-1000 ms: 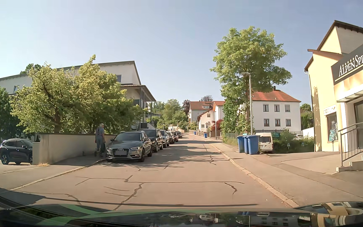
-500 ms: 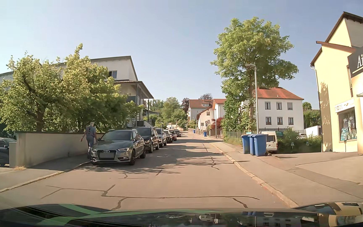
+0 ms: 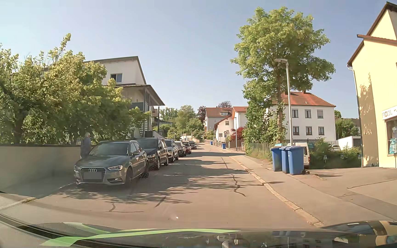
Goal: Follow the waypoints while adhering to traffic rules and regulations
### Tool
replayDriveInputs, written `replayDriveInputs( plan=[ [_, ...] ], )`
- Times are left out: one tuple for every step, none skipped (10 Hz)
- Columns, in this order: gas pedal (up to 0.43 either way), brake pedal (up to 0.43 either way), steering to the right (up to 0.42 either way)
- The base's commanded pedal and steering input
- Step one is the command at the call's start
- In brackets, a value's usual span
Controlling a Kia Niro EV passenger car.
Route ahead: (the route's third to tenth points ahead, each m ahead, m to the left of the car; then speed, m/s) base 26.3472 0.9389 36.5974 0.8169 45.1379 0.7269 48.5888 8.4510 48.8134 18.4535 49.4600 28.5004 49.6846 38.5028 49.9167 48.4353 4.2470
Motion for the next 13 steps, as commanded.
replayDriveInputs(
  plan=[
    [0.287, 0.000, 0.004],
    [0.287, 0.000, 0.004],
    [0.287, 0.000, 0.004],
    [0.287, 0.000, 0.004],
    [0.287, 0.000, 0.004],
    [0.287, 0.000, 0.004],
    [0.287, 0.000, 0.003],
    [0.280, 0.000, 0.002],
    [0.260, 0.000, 0.002],
    [0.248, 0.000, 0.001],
    [0.248, 0.000, 0.001],
    [0.240, 0.000, 0.001],
    [0.220, 0.000, 0.001]
  ],
)
